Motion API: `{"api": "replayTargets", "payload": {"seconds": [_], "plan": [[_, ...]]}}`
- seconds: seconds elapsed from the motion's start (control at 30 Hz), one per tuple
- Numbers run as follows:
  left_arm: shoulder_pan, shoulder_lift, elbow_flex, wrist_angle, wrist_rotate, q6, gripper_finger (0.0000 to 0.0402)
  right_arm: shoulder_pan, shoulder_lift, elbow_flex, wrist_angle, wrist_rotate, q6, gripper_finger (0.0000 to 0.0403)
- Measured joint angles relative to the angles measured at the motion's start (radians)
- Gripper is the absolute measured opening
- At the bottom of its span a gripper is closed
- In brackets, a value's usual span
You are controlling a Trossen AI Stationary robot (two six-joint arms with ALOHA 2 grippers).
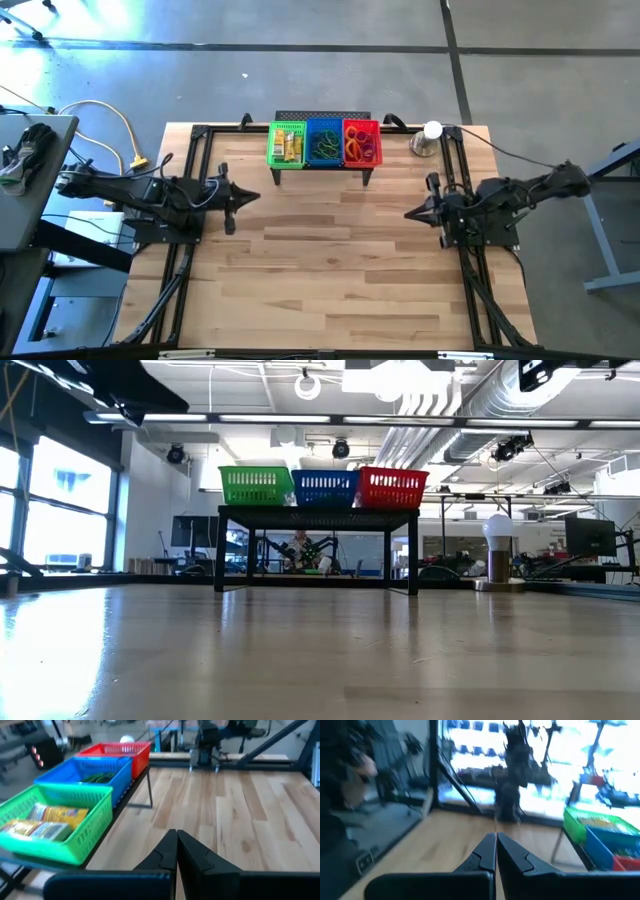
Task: Pick & Place Office Desk Supplies
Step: Return to Home Position
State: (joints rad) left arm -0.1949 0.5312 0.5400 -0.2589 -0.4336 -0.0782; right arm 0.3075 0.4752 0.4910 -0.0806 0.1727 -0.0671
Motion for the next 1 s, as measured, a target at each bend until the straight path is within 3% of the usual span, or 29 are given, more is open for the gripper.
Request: {"api": "replayTargets", "payload": {"seconds": [0.17,0.33,0.6,0.87,1.0], "plan": [[-0.014,-0.034,-0.072,0.093,0.0,0.077,0.0,-0.066,-0.076,-0.156,0.135,-0.122,-0.017,0.0002],[-0.014,-0.081,-0.096,0.094,0.0,0.089,0.0,-0.14,-0.132,-0.283,0.217,-0.139,0.005,0.0002],[-0.014,-0.19,-0.155,0.091,0.0,0.107,0.0,-0.261,-0.144,-0.469,0.403,-0.287,0.067,0.0002],[-0.014,-0.265,-0.191,0.07,0.047,0.088,0.0,-0.284,-0.144,-0.482,0.357,-0.346,0.095,0.0002],[-0.014,-0.276,-0.191,0.066,0.048,0.092,0.0,-0.284,-0.211,-0.444,0.178,-0.342,0.1,0.0002]]}}
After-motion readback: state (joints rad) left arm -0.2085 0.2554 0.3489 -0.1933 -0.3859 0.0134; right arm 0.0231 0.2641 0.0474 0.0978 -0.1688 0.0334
